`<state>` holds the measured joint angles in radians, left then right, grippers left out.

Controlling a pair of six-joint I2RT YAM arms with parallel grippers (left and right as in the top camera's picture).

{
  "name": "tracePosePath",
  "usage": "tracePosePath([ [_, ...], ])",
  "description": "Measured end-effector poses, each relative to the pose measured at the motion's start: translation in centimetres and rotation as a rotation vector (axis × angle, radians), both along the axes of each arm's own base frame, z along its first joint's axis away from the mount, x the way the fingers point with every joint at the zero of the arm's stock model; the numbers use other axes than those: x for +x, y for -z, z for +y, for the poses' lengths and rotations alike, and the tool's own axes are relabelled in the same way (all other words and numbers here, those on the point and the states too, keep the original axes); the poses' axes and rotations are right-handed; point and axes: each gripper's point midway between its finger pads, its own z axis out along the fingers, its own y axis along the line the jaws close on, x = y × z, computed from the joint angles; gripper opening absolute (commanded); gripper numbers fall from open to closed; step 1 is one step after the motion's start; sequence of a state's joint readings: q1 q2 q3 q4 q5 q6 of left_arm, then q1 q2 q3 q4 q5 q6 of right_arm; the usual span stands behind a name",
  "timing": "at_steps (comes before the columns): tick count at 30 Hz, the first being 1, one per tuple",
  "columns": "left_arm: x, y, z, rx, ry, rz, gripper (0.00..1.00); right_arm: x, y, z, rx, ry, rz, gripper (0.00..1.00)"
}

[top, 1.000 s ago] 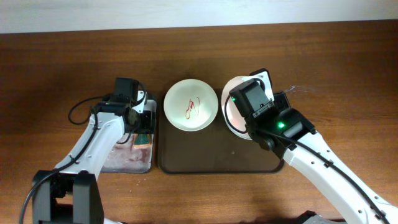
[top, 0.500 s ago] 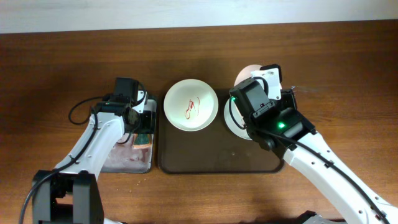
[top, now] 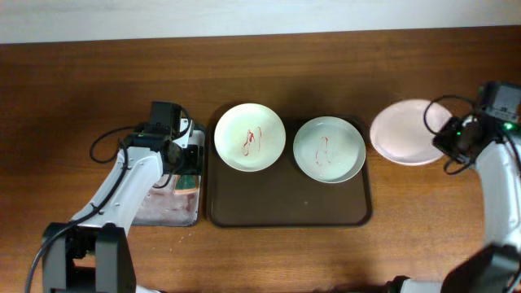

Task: Clean dirty plates on tray and stack at the side
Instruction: 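Lift the cleaned white plate and place it right of the tray, then grasp the rim of the back white plate with the right gripper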

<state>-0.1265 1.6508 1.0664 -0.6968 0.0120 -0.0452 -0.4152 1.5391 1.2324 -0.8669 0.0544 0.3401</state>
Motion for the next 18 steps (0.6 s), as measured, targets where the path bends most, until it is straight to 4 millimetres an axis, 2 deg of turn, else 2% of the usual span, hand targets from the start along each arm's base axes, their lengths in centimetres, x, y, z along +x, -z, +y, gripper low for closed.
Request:
tracePosePath([
  [4, 0.0, 0.0, 0.0, 0.000, 0.000, 0.000, 0.73, -0.9, 5.1, -1.8, 0.106, 0.064, 0.111, 0.10],
  [5, 0.0, 0.0, 0.0, 0.000, 0.000, -0.001, 0.73, -0.9, 5.6, -1.8, 0.116, 0.065, 0.120, 0.12],
  [7, 0.0, 0.0, 0.0, 0.000, 0.000, 0.000, 0.73, -0.4, 6.1, -1.4, 0.147, 0.051, 0.112, 0.28],
  [8, 0.0, 0.0, 0.0, 0.000, 0.000, -0.001, 0.73, 0.6, 5.9, -0.6, 0.187, 0.011, 0.068, 0.35],
  [12, 0.0, 0.0, 0.0, 0.000, 0.000, 0.000, 0.73, 3.4, 4.6, 5.0, 0.359, -0.246, -0.051, 0.38],
  [14, 0.0, 0.0, 0.0, 0.000, 0.000, -0.001, 0.73, 4.8, 3.2, 9.1, 0.383, -0.419, -0.073, 0.38],
  [16, 0.0, 0.0, 0.0, 0.000, 0.000, 0.000, 0.73, 6.5, 1.3, 14.3, 0.368, -0.636, -0.109, 0.38],
  [18, 0.0, 0.0, 0.0, 0.000, 0.000, 0.000, 0.74, 7.6, 0.4, 17.9, 0.338, -0.777, -0.149, 0.38],
])
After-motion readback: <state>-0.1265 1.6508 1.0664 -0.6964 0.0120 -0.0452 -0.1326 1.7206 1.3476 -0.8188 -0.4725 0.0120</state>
